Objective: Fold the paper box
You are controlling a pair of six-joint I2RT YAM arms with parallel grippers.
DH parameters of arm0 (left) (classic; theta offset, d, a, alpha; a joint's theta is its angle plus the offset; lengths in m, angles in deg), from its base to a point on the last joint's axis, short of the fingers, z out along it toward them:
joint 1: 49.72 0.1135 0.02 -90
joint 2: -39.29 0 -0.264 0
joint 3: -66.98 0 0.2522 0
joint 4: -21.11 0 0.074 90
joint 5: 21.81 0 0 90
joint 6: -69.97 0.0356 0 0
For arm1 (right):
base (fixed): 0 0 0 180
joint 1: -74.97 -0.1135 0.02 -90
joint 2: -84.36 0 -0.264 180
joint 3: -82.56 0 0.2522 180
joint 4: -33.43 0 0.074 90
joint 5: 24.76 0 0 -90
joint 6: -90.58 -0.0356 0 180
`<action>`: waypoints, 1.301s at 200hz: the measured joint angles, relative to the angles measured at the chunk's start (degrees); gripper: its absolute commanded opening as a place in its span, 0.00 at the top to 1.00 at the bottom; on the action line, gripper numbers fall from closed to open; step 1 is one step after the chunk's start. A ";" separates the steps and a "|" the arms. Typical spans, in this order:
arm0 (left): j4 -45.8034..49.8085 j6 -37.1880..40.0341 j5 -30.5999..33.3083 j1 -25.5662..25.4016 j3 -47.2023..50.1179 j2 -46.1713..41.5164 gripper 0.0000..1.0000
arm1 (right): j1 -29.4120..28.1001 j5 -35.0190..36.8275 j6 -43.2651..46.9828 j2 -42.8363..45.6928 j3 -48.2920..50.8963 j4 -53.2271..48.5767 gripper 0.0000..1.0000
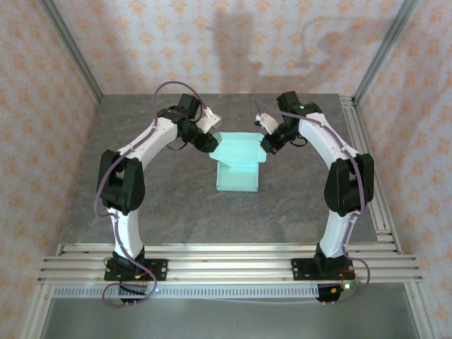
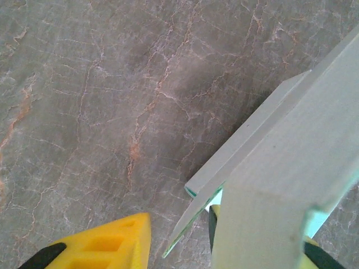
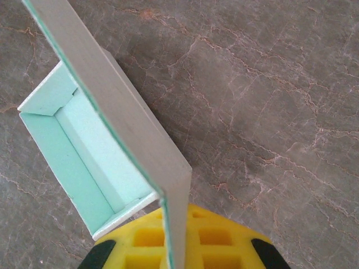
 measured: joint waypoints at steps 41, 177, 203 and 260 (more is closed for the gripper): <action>-0.04 0.17 -0.02 0.00 -0.02 0.00 0.73 | 0.00 -0.04 0.00 0.00 0.00 -0.17 1.00; 0.02 0.22 -1.20 0.00 -0.90 0.00 0.78 | 0.00 -0.20 -0.02 0.00 0.00 -0.55 1.00; 0.02 0.04 -1.51 0.00 -1.09 0.00 0.85 | 0.00 -0.22 -0.02 0.00 0.00 -0.57 1.00; 0.04 -0.13 -1.79 -0.35 -1.25 0.00 0.98 | 0.00 -0.39 -0.31 0.00 0.00 -0.59 1.00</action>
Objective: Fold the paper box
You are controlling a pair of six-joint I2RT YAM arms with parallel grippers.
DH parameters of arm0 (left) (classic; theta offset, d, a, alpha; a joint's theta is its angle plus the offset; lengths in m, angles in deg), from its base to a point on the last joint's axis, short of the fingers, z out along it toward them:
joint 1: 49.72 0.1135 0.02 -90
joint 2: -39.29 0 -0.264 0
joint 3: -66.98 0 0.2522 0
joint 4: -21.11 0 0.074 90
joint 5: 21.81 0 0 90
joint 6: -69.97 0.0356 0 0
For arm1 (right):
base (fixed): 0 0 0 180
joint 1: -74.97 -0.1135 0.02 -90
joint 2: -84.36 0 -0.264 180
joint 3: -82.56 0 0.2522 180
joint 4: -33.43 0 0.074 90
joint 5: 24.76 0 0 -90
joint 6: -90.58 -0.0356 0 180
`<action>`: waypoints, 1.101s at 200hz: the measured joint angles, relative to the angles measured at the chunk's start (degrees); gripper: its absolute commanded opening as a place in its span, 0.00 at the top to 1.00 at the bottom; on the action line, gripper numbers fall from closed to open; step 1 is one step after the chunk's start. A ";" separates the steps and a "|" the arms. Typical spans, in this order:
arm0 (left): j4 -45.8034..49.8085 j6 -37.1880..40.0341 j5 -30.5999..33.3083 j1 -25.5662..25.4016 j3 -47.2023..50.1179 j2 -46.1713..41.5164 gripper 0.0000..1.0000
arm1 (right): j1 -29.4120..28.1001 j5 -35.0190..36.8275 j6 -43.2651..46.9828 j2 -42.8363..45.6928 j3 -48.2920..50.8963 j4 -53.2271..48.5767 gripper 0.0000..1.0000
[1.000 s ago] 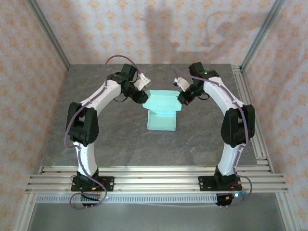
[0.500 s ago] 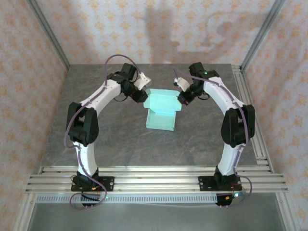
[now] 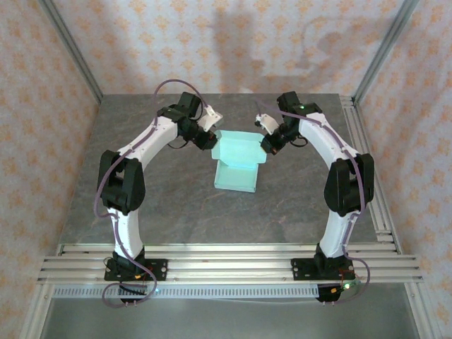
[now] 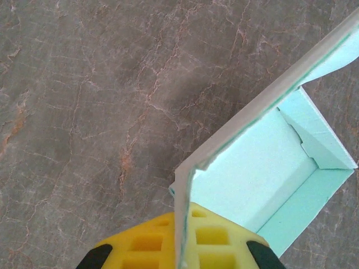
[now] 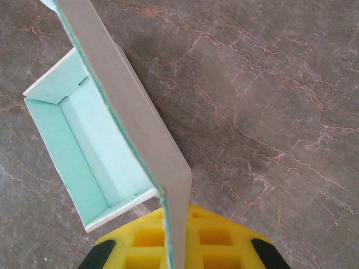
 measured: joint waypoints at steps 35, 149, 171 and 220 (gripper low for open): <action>-0.61 -1.97 0.22 -0.04 0.20 -0.13 1.00 | -0.11 0.59 -3.56 0.00 0.04 1.14 1.00; -8.92 -22.69 12.13 -4.48 0.94 -2.82 1.00 | -6.32 20.52 -30.40 6.23 6.56 16.76 1.00; -9.66 -26.45 14.01 -5.31 0.94 -2.67 1.00 | -8.04 25.22 -36.06 6.75 9.44 20.37 1.00; -14.80 -33.59 16.48 -6.10 2.67 -1.14 1.00 | -11.21 34.18 -46.03 8.37 17.11 30.32 1.00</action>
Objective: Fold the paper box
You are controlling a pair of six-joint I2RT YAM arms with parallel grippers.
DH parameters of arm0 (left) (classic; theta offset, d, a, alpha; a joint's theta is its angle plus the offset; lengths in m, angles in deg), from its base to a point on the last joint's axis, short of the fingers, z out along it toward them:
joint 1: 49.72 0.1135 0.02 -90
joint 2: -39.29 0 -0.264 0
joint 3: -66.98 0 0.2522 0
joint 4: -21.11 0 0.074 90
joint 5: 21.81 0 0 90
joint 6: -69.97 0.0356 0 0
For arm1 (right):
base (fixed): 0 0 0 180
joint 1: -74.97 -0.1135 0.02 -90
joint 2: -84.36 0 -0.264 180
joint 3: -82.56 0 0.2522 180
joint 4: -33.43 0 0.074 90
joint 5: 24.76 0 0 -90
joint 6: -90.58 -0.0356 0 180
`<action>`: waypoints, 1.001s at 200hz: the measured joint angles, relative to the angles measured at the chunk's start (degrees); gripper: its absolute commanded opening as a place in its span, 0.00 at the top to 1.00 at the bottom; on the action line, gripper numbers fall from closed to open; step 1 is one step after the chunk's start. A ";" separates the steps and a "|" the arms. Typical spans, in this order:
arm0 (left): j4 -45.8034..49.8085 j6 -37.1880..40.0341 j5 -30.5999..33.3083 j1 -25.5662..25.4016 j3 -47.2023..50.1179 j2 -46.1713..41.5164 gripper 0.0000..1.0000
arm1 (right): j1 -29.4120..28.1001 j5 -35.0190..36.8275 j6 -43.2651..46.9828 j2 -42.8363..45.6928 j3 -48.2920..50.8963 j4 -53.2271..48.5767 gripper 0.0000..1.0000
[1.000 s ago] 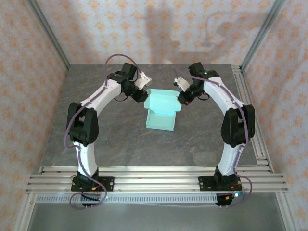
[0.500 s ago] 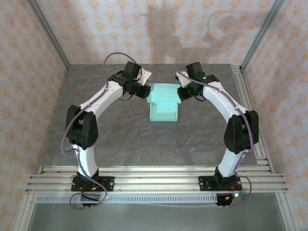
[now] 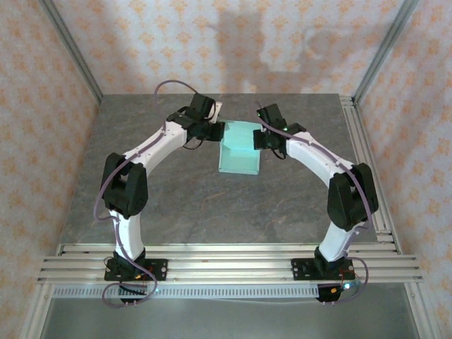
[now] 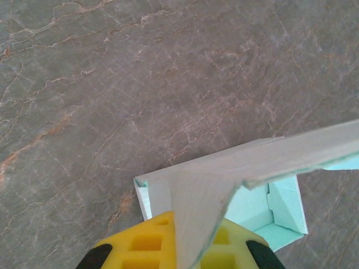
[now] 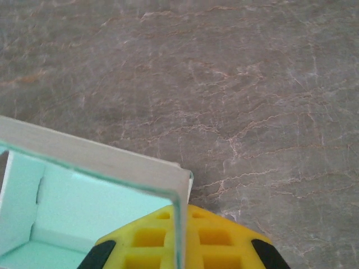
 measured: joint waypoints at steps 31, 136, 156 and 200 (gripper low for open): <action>-4.28 -2.97 1.36 -1.01 1.46 0.24 1.00 | -1.09 5.49 -5.29 0.31 2.95 5.03 1.00; -15.93 -7.32 8.33 -4.55 8.70 0.28 1.00 | -6.69 21.68 -11.43 2.62 16.24 22.67 1.00; -18.67 -8.39 9.31 -4.92 10.38 0.28 1.00 | -7.28 23.17 -11.41 2.89 18.86 26.69 1.00; -22.62 -9.94 10.99 -5.62 12.55 0.26 1.00 | -8.11 25.44 -10.67 3.41 22.91 34.27 1.00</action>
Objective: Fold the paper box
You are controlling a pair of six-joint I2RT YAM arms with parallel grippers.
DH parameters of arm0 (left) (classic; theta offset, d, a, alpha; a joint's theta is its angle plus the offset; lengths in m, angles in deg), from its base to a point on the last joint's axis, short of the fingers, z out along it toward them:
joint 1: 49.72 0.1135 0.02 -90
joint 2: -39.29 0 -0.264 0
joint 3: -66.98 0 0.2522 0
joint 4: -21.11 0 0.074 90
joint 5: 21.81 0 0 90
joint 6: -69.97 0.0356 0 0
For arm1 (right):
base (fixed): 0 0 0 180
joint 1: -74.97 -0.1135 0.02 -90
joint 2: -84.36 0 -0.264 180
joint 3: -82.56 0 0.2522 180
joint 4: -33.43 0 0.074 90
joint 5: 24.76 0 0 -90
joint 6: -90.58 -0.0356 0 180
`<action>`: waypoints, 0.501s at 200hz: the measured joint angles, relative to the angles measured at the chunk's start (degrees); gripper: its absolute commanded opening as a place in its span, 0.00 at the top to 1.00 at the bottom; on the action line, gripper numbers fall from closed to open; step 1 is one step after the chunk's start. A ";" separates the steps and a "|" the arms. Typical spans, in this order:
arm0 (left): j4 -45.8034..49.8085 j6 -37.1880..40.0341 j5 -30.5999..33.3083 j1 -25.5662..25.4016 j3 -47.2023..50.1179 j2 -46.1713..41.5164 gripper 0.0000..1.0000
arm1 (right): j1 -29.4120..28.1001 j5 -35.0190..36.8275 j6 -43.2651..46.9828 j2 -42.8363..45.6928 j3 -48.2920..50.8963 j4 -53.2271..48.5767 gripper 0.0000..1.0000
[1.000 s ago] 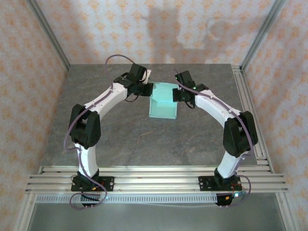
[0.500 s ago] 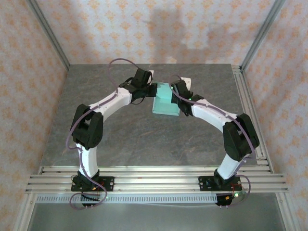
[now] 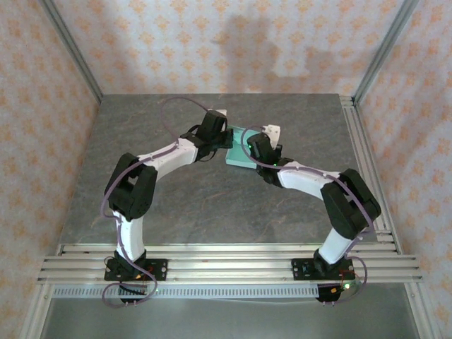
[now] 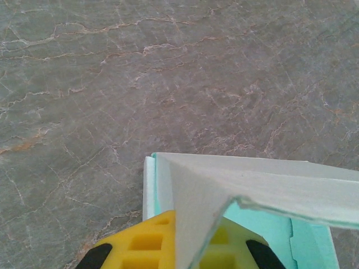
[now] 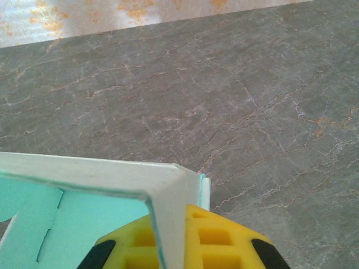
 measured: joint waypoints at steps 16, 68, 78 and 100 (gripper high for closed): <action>-0.22 0.00 0.33 -0.13 0.04 0.00 1.00 | -0.37 0.52 0.57 0.26 1.57 2.51 1.00; -4.31 -0.42 1.40 -0.39 2.78 0.00 1.00 | -1.90 1.99 2.51 0.44 6.88 10.80 1.00; -5.77 -0.44 1.62 -0.59 3.78 -0.04 1.00 | -2.19 2.36 2.75 0.44 8.04 12.50 1.00; -8.59 -0.46 1.97 -1.01 6.49 -1.01 1.00 | -2.89 3.50 3.32 0.44 10.25 16.20 1.00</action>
